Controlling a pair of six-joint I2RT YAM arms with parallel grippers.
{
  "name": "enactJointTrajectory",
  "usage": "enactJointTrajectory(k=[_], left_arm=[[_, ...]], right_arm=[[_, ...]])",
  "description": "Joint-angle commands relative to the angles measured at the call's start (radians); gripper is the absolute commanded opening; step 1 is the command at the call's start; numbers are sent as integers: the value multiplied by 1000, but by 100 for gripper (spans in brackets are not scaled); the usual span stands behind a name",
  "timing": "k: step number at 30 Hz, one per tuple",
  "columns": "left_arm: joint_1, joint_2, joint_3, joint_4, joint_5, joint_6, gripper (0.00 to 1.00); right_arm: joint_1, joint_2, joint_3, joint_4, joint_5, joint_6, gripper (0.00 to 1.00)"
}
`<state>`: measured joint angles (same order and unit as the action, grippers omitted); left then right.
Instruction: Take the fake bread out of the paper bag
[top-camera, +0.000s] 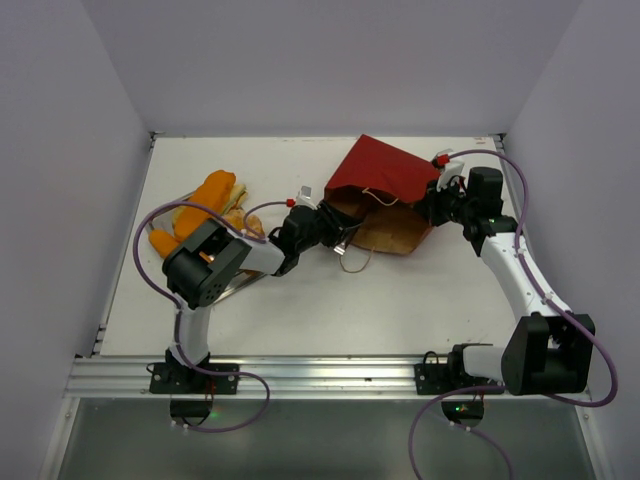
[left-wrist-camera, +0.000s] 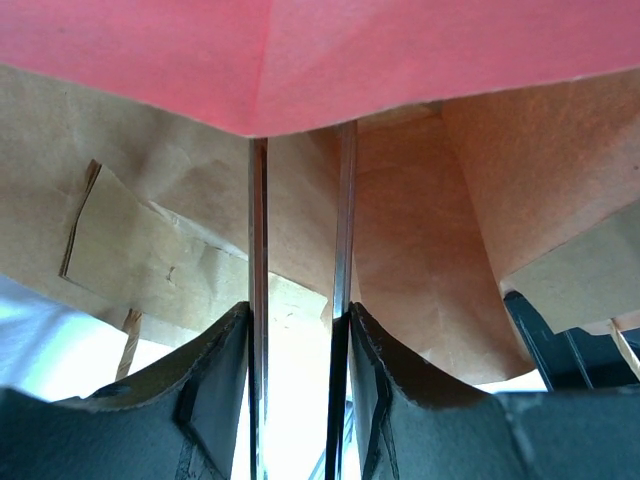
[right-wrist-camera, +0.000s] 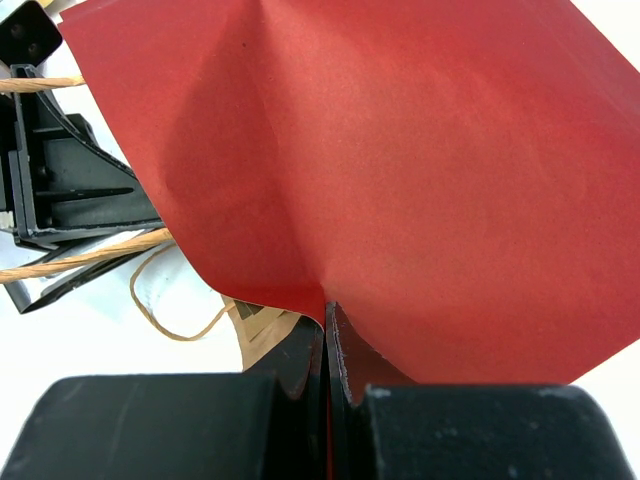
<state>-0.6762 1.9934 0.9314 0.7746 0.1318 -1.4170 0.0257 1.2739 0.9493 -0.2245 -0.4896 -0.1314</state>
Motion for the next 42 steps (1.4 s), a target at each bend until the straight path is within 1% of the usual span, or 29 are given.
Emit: enactJointTrajectory(k=[1, 5, 11, 14, 18, 27, 33, 38, 42], left_arm=[[0, -24, 0, 5, 19, 24, 46], [0, -12, 6, -3, 17, 21, 46], [3, -7, 32, -58, 5, 30, 46], [3, -28, 14, -83, -7, 38, 46], [4, -45, -5, -74, -12, 38, 46], [13, 10, 55, -67, 2, 32, 46], [27, 36, 75, -52, 2, 29, 46], [27, 38, 37, 40, 9, 15, 46], [29, 47, 35, 63, 6, 6, 46]], right_arm=[[-1, -28, 13, 25, -23, 7, 0], [-3, -30, 13, 27, -21, 6, 0], [-3, -28, 13, 27, -21, 6, 0], [-1, -30, 13, 27, -20, 6, 0], [-3, -27, 13, 28, -23, 6, 0], [-3, -31, 13, 28, -21, 6, 0], [-3, -28, 13, 28, -20, 4, 0], [-3, -25, 13, 28, -21, 3, 0], [-3, -28, 14, 28, -23, 3, 0]])
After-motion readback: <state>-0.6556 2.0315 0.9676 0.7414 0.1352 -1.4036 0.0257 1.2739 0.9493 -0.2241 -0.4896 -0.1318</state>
